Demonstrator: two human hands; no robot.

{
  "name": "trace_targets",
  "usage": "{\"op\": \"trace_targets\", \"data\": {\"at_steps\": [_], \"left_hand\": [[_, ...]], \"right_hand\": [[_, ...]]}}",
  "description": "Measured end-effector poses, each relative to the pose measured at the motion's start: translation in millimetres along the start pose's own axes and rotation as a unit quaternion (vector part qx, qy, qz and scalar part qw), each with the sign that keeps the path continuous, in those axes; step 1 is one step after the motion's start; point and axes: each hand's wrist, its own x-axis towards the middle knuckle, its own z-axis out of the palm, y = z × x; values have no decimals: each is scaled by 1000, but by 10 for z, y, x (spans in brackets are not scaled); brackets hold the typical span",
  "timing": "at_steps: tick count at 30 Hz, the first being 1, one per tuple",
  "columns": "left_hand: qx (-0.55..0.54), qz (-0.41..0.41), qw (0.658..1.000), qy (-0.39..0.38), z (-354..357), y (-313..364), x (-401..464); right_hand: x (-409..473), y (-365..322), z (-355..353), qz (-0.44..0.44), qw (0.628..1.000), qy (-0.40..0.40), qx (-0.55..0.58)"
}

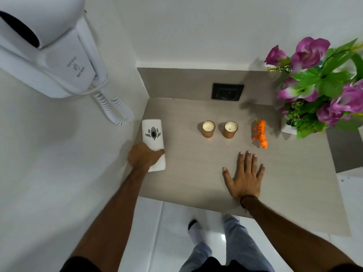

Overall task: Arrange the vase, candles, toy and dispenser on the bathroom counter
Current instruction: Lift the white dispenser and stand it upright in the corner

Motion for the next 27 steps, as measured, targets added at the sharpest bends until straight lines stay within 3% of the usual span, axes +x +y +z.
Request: {"op": "trace_targets", "data": {"at_steps": [5,11,14,17,20,24,27], "left_hand": [[-180,60,974,123,299,184,-266],[-254,53,956,137,584,169,-327],[-269,72,953,121,601,86,-282],[-304,74,946,83,609,-32,-238],[-373,64,922,81,617,-102,-243],[-422,49,899,112,653,-50,-167],[-458,29,879,132,662,104,71]], "right_hand": [[-13,-5,10,-4,1000,6,3],[-25,-26,-38,-4,1000,-12,-3],[-37,-153,-203,-3,998,-2,56],[-7,-554,-446,-90,966,0,242],[226,-1166,-638,-136,911,-106,375],[673,-1871,-709,-210,908,-144,333],[1036,-2177,-672,-211,915,-141,313]]}}
